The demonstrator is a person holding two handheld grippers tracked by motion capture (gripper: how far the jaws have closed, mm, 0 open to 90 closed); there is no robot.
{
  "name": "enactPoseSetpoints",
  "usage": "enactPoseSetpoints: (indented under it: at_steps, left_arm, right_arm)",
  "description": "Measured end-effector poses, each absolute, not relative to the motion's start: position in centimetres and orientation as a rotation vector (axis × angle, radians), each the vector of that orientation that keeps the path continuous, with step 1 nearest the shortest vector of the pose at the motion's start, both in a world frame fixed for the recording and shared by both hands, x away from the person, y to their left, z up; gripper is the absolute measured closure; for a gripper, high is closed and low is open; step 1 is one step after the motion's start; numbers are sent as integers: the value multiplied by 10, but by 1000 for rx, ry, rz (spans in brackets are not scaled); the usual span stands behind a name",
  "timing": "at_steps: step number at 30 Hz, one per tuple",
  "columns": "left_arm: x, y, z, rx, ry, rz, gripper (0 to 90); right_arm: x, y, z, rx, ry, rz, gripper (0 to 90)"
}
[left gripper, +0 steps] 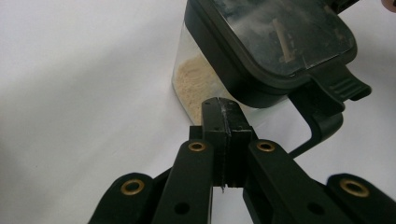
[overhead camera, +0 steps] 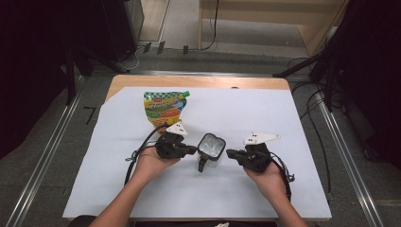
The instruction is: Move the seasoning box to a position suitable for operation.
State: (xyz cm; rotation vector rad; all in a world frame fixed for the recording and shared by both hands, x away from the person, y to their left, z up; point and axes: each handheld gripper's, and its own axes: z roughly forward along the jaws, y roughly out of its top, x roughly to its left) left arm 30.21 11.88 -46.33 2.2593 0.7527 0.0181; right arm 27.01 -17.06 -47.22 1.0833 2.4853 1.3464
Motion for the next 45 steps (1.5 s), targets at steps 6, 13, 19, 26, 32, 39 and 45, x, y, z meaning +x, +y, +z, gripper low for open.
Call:
enactPoseSetpoints:
  at_steps: [6, 13, 19, 26, 32, 39, 45]
  left_arm:
    - [302, 119, -463, 2257, 765, 11, 900]
    - [299, 116, -463, 2260, 762, 2, 900]
    - [292, 108, -464, 2261, 739, -2, 900]
    - [288, 98, -466, 2263, 710, -3, 900]
    - [285, 88, -468, 2257, 678, -32, 900]
    - [283, 82, -469, 2254, 648, -72, 900]
    - [287, 98, -459, 2234, 667, -63, 806]
  right_arm:
    - [273, -163, -475, 1087, 2503, 1321, 900]
    - [275, -163, -474, 1104, 2501, 1300, 900]
    - [281, -166, -475, 1144, 2473, 1281, 900]
    - [290, -171, -477, 1191, 2437, 1292, 900]
    - [295, -174, -478, 1199, 2411, 1293, 900]
    - [300, -183, -477, 1244, 2422, 1304, 900]
    - [284, -194, -465, 1224, 2417, 1319, 900]
